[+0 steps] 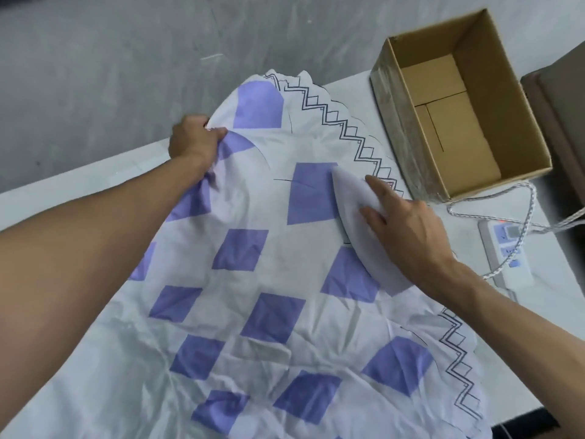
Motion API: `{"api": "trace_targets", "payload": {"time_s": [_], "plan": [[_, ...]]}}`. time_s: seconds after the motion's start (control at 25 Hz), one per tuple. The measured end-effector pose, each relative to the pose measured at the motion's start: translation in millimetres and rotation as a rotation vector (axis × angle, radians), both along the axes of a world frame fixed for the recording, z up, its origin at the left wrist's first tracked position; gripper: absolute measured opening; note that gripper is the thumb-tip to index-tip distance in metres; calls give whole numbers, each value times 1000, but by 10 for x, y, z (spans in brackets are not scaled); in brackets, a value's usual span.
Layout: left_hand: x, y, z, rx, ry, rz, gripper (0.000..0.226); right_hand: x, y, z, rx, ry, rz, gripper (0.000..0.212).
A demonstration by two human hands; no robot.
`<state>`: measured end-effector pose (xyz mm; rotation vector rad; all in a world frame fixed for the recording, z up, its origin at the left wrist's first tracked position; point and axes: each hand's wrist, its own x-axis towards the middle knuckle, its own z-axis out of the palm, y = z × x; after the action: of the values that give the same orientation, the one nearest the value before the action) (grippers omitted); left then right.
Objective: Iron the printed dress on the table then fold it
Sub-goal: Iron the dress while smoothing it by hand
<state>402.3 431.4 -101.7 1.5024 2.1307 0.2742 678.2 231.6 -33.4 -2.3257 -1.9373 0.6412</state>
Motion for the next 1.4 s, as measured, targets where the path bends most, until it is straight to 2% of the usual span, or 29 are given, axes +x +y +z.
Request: {"api": "trace_targets", "payload": {"time_s": [0.08, 0.2, 0.28, 0.4, 0.52, 0.68, 0.76, 1.04, 1.16, 1.28, 1.4], "plan": [[39, 36, 1, 34, 44, 2, 22, 70, 38, 43, 23, -17, -32, 44], [165, -365, 4, 197, 209, -114, 54, 84, 43, 91, 64, -18, -18, 46], [242, -1007, -40, 286, 159, -250, 59, -63, -19, 83, 52, -2, 56, 49], [241, -2146, -182, 237, 158, -334, 56, -483, -276, -106, 46, -8, 270, 53], [191, -2760, -415, 148, 232, -389, 58, -704, -544, -328, 73, -90, 398, 57], [83, -2909, -677, 80, 350, -540, 66, -506, -660, -446, 80, -70, 320, 54], [74, -2924, -711, 75, 370, -541, 67, -305, -623, -442, 16, -76, 273, 52], [82, -2925, -699, 55, 367, -532, 68, 470, -582, -363, 2, -118, 63, 50], [178, -2927, -551, 54, 321, -493, 63, 492, -624, -198, 45, -101, 88, 49], [346, -3273, -372, 143, 309, -476, 53, 193, -784, -8, 55, -1, 148, 50], [431, -3897, -375, 67, 371, -460, 64, -281, -1181, -61, -3, 30, 329, 52]]}}
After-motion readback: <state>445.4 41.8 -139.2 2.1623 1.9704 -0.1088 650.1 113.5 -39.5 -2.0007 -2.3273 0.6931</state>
